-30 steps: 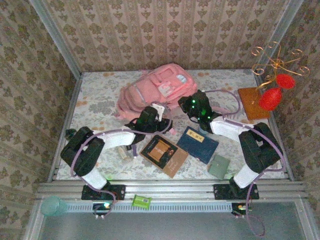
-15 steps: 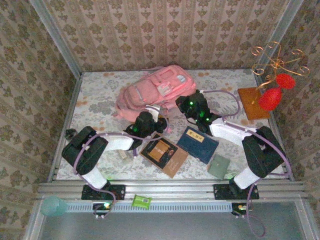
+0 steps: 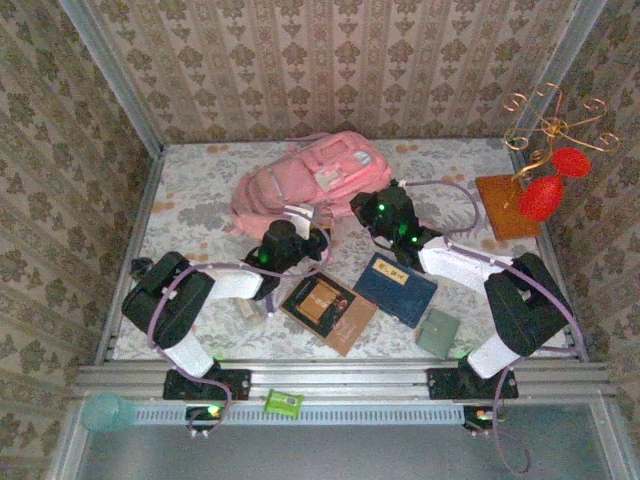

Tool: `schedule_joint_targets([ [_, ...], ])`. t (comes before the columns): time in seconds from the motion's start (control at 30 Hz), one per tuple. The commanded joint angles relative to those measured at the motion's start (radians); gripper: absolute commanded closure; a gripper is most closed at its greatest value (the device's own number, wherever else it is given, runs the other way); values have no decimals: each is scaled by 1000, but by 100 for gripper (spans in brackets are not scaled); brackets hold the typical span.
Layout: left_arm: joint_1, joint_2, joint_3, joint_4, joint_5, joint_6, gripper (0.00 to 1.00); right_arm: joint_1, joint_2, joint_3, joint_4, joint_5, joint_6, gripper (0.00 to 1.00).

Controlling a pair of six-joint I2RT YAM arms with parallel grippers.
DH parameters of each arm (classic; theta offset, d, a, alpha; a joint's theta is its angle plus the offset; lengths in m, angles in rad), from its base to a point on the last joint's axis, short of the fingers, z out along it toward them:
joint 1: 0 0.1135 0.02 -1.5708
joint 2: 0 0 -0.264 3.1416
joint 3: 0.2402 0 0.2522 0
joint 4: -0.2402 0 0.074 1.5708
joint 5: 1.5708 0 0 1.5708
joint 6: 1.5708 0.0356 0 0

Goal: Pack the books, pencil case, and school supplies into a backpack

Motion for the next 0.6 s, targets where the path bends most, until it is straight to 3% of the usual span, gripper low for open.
schedule_joint_targets([
  [0.0,33,-25,-15,112,32,-10,75,9,-49,12,60,33,-14,100],
  [0.23,40,-19,4,129,77,-15,70,10,-45,2,58,36,-15,100],
  [0.57,40,-11,31,108,75,-18,75,12,-42,-10,49,34,-19,100],
])
